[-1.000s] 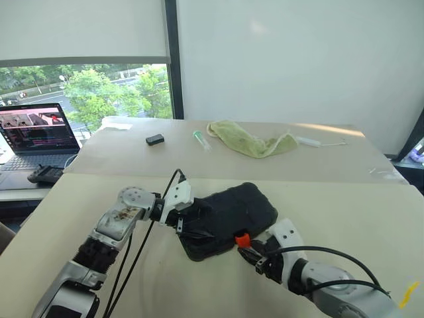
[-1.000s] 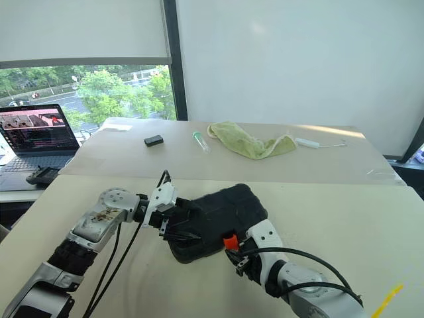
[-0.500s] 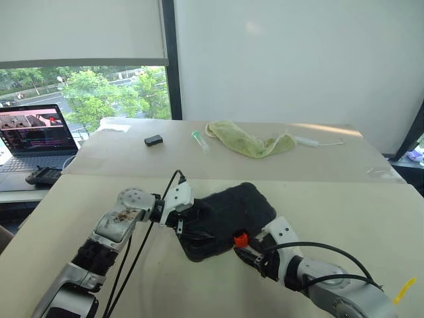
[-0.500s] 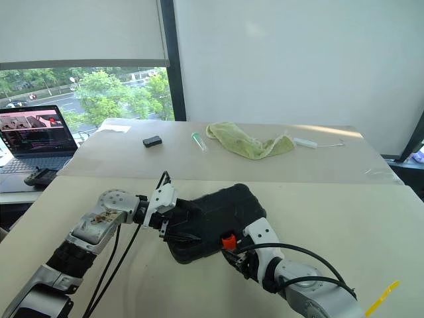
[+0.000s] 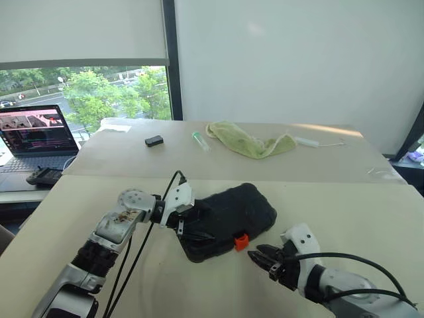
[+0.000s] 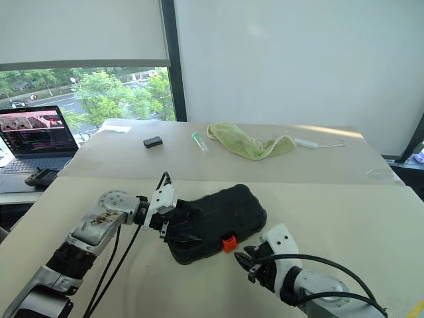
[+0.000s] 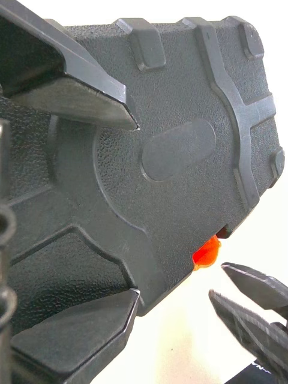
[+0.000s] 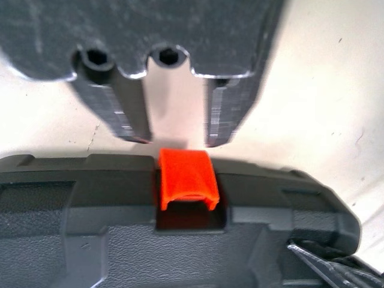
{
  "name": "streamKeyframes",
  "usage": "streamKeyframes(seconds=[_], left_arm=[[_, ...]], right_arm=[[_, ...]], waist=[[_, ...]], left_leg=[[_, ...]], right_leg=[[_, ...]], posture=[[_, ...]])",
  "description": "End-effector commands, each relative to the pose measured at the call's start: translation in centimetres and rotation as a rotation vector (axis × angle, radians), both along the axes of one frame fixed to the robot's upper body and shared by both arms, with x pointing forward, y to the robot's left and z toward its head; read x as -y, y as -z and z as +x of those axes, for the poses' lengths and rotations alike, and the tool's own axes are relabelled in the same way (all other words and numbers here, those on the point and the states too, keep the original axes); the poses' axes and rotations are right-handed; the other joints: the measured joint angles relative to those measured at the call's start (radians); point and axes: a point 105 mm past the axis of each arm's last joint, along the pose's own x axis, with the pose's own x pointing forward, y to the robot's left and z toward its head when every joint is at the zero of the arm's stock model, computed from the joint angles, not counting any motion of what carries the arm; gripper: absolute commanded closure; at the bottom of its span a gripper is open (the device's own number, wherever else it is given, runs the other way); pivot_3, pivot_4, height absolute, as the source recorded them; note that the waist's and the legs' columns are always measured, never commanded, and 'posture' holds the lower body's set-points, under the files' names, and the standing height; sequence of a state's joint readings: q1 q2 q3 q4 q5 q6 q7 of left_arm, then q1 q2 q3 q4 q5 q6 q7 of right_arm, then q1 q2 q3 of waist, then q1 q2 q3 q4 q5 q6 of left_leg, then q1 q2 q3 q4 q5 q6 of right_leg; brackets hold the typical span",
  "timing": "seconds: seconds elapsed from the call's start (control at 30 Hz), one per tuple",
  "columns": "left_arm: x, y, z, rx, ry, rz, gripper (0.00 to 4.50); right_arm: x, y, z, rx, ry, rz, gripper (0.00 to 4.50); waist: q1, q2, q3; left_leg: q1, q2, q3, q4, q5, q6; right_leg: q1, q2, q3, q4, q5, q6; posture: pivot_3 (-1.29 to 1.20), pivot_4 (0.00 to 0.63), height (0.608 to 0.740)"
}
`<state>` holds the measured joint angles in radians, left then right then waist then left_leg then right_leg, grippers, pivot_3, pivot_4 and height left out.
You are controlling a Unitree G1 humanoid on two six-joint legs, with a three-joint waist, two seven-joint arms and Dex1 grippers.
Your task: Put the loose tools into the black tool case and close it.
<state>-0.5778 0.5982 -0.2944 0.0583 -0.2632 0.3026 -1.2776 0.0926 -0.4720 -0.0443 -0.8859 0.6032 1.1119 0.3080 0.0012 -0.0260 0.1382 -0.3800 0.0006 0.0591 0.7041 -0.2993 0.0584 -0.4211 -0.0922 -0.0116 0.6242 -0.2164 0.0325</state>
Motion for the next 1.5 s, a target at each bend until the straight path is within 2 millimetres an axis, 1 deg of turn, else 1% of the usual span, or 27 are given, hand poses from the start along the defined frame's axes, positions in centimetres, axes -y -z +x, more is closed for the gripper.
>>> streamKeyframes(seconds=[0.03, 0.17, 0.27, 0.4, 0.47, 0.5, 0.57, 0.6, 0.63, 0.67, 0.7, 0.73, 0.8, 0.83, 0.87, 0.93, 0.97, 1.0, 1.07, 1.1, 1.2, 1.23, 1.3, 1.4, 1.5], left_arm=[[-0.4, 3.3, -0.7, -0.092, -0.005, 0.094, 0.0], [-0.2, 3.3, -0.7, -0.093, -0.002, 0.094, 0.0], [0.0, 3.3, -0.7, -0.092, 0.0, 0.089, 0.0], [0.1, 3.3, -0.7, -0.085, -0.003, 0.078, 0.0], [0.1, 2.7, -0.4, -0.051, -0.034, 0.028, 0.0], [0.1, 2.1, -0.2, -0.024, -0.051, -0.012, 0.0], [-0.2, 0.7, 0.1, -0.031, -0.097, -0.098, 0.0], [-0.8, -0.5, 0.1, -0.037, -0.135, -0.172, 0.0], [-1.4, -1.6, -0.1, -0.051, -0.158, -0.234, 0.0], [-2.0, -2.5, -0.5, -0.067, -0.174, -0.284, 0.0], [-2.5, -3.1, -0.8, -0.08, -0.191, -0.317, 0.0], [-2.9, -3.3, -1.1, -0.083, -0.206, -0.33, 0.0], [-3.9, -3.5, -1.7, -0.086, -0.254, -0.346, 0.0], [-4.6, -3.5, -2.1, -0.087, -0.287, -0.347, 0.0], [-5.6, -3.4, -2.6, -0.088, -0.323, -0.344, 0.0], [-7.2, -2.9, -3.6, -0.098, -0.396, -0.333, 0.0], [-7.8, -2.7, -4.1, -0.1, -0.425, -0.325, 0.0], [-8.6, -2.5, -4.6, -0.105, -0.457, -0.316, 0.0], [-10.0, -2.0, -5.5, -0.096, -0.525, -0.294, 0.0], [-10.3, -1.8, -5.8, -0.091, -0.545, -0.282, 0.0], [-12.1, -0.7, -7.4, -0.106, -0.62, -0.235, 0.0], [-12.3, -0.6, -7.9, -0.11, -0.62, -0.229, 0.0], [-12.6, -0.5, -8.2, -0.11, -0.626, -0.231, 0.0], [-12.9, -0.3, -8.7, -0.119, -0.645, -0.233, 0.0], [-12.9, -0.2, -9.0, -0.128, -0.643, -0.243, 0.0]], right_arm=[[-0.4, -0.4, 1.1, 0.032, 0.005, 0.006, 4.49], [-0.9, 0.4, 2.6, 0.018, 0.001, -0.008, 4.49], [-1.3, 0.5, 3.8, 0.021, 0.0, -0.003, 4.49], [-1.7, 0.3, 4.2, 0.032, 0.001, 0.026, 4.49], [-1.9, -0.7, 3.3, 0.084, -0.024, 0.056, 4.49], [-1.7, -1.2, 2.8, 0.114, -0.029, 0.055, 4.49], [-0.7, -1.9, 1.6, 0.153, -0.035, 0.036, 4.49], [0.1, -2.7, 0.5, 0.176, -0.034, 0.058, 3.92], [0.9, -3.4, -0.6, 0.197, -0.032, 0.065, 3.78], [1.7, -3.9, -1.5, 0.216, -0.024, 0.051, 3.33], [2.4, -4.2, -2.2, 0.224, -0.017, 0.033, 3.03], [2.9, -4.2, -2.6, 0.225, -0.014, 0.018, 2.74], [4.2, -4.7, -3.4, 0.243, 0.0, -0.012, 1.97], [5.0, -4.9, -3.9, 0.246, 0.005, -0.033, 1.74], [5.8, -5.1, -4.4, 0.248, 0.01, -0.062, 1.32], [7.1, -5.2, -5.2, 0.246, 0.021, -0.103, 0.67], [7.7, -5.3, -5.6, 0.241, 0.022, -0.119, 0.25], [8.3, -5.3, -6.1, 0.237, 0.021, -0.133, 0.07], [9.3, -5.5, -6.7, 0.235, 0.022, -0.165, 0.07], [9.7, -5.5, -7.0, 0.227, 0.018, -0.171, 0.07], [11.0, -5.4, -8.0, 0.227, 0.003, -0.226, 0.07], [11.3, -5.4, -8.3, 0.235, -0.011, -0.258, 0.07], [11.8, -5.2, -8.5, 0.24, -0.018, -0.28, 0.07], [12.6, -5.3, -8.6, 0.251, -0.015, -0.297, 0.07], [12.7, -5.2, -8.4, 0.263, -0.023, -0.299, 0.07]], waist=[[0.001, 0.0, 0.0], [0.0, -0.001, -0.001], [-0.002, -0.001, -0.001], [0.0, -0.001, -0.001], [0.0, 0.0, -0.001], [0.0, 0.0, -0.001], [0.005, 0.001, -0.001], [0.007, 0.001, -0.001], [0.008, 0.001, -0.001], [0.008, 0.001, 0.0], [0.008, 0.001, 0.0], [0.008, 0.001, 0.0], [0.006, -0.001, 0.001], [0.005, -0.001, 0.002], [0.004, 0.0, 0.002], [0.003, 0.001, 0.002], [0.003, 0.001, 0.002], [0.004, 0.0, 0.002], [0.007, 0.001, 0.003], [0.009, 0.001, 0.003], [0.013, 0.001, 0.003], [0.013, 0.001, 0.002], [0.016, 0.001, 0.003], [0.019, 0.001, 0.003], [0.018, 0.001, 0.002]], left_leg=[[0.0, 0.0, 0.0, 0.0, 0.0, 0.0], [0.0, 0.0, 0.0, 0.0, 0.0, 0.0], [0.0, 0.0, 0.0, 0.0, 0.0, 0.0], [-0.001, 0.0, 0.0, 0.0, 0.001, 0.001], [-0.001, 0.0, 0.0, 0.0, 0.001, 0.001], [-0.001, 0.0, 0.0, 0.0, 0.001, 0.001], [-0.002, 0.0, 0.0, 0.0, 0.001, 0.001], [-0.004, -0.001, 0.0, 0.0, 0.001, 0.001], [-0.004, -0.001, 0.0, 0.0, 0.001, 0.001], [-0.004, 0.0, 0.0, 0.0, 0.0, 0.001], [-0.005, 0.0, 0.0, 0.001, 0.0, 0.001], [-0.006, 0.001, -0.001, 0.0, 0.0, 0.001], [-0.004, 0.002, -0.001, 0.0, 0.0, 0.001], [-0.005, 0.002, -0.001, 0.0, 0.0, 0.001], [-0.005, 0.001, -0.001, 0.0, 0.0, 0.001], [-0.003, 0.002, 0.0, 0.0, 0.0, 0.001], [-0.002, 0.002, 0.0, -0.002, 0.0, 0.001], [-0.001, 0.003, 0.0, -0.003, 0.0, 0.001], [-0.002, 0.004, 0.0, -0.002, 0.0, 0.0], [-0.002, 0.004, 0.0, -0.002, 0.0, 0.0], [-0.001, 0.005, 0.0, -0.002, 0.0, 0.0], [-0.002, 0.007, 0.0, -0.003, 0.0, 0.0], [-0.002, 0.007, 0.0, -0.004, 0.0, 0.0], [-0.002, 0.008, 0.0, -0.004, 0.0, 0.0], [-0.002, 0.008, 0.001, -0.005, 0.0, 0.0]], right_leg=[[0.0, 0.0, 0.0, 0.0, 0.0, 0.0], [0.0, 0.0, 0.0, 0.0, 0.0, 0.0], [0.0, 0.0, 0.0, 0.0, 0.0, 0.0], [0.0, 0.0, 0.0, 0.0, 0.0, 0.0], [0.0, 0.0, 0.0, 0.0, 0.0, 0.0], [-0.001, -0.001, 0.0, 0.0, 0.001, 0.0], [-0.001, -0.001, 0.0, 0.0, 0.001, 0.0], [-0.002, -0.002, 0.0, 0.0, 0.001, 0.0], [-0.002, -0.002, -0.001, 0.0, 0.001, 0.001], [-0.002, -0.002, -0.001, 0.0, 0.001, 0.001], [-0.003, -0.002, -0.001, 0.0, 0.001, 0.001], [-0.004, -0.001, -0.001, -0.001, 0.001, 0.001], [-0.003, -0.001, -0.002, -0.001, 0.0, 0.002], [-0.003, -0.001, -0.001, -0.001, 0.0, 0.001], [-0.003, -0.001, -0.001, -0.001, 0.001, 0.001], [-0.001, -0.002, 0.0, -0.001, 0.0, 0.001], [-0.002, -0.002, 0.001, -0.001, 0.0, 0.001], [-0.001, -0.002, 0.0, -0.002, 0.0, 0.001], [-0.002, -0.001, 0.0, -0.002, 0.0, 0.0], [-0.002, -0.002, 0.0, -0.002, 0.0, 0.0], [0.0, -0.002, -0.001, -0.005, -0.001, 0.0], [0.0, -0.002, -0.001, -0.009, -0.002, -0.004], [0.0, -0.002, -0.001, -0.01, -0.004, -0.007], [-0.001, -0.002, -0.001, -0.011, -0.004, -0.008], [-0.001, -0.005, -0.001, -0.011, -0.003, -0.009]], posture=[[0.0, 0.15, 0.74], [0.0, 0.15, 0.74], [0.0, 0.15, 0.74], [0.0, 0.15, 0.74], [0.0, 0.15, 0.74], [0.0, 0.15, 0.74], [0.0, 0.15, 0.74], [0.0, 0.15, 0.74], [0.0, 0.15, 0.74], [0.0, 0.15, 0.74], [0.0, 0.15, 0.74], [0.0, 0.15, 0.74], [0.0, 0.15, 0.74], [0.0, 0.15, 0.74], [0.0, 0.15, 0.74], [0.0, 0.15, 0.74], [0.0, 0.15, 0.74], [0.0, 0.15, 0.74], [0.0, 0.15, 0.74], [0.0, 0.15, 0.74], [0.0, 0.15, 0.74], [0.0, 0.15, 0.74], [0.0, 0.15, 0.74], [0.0, 0.15, 0.74], [0.0, 0.15, 0.74]])
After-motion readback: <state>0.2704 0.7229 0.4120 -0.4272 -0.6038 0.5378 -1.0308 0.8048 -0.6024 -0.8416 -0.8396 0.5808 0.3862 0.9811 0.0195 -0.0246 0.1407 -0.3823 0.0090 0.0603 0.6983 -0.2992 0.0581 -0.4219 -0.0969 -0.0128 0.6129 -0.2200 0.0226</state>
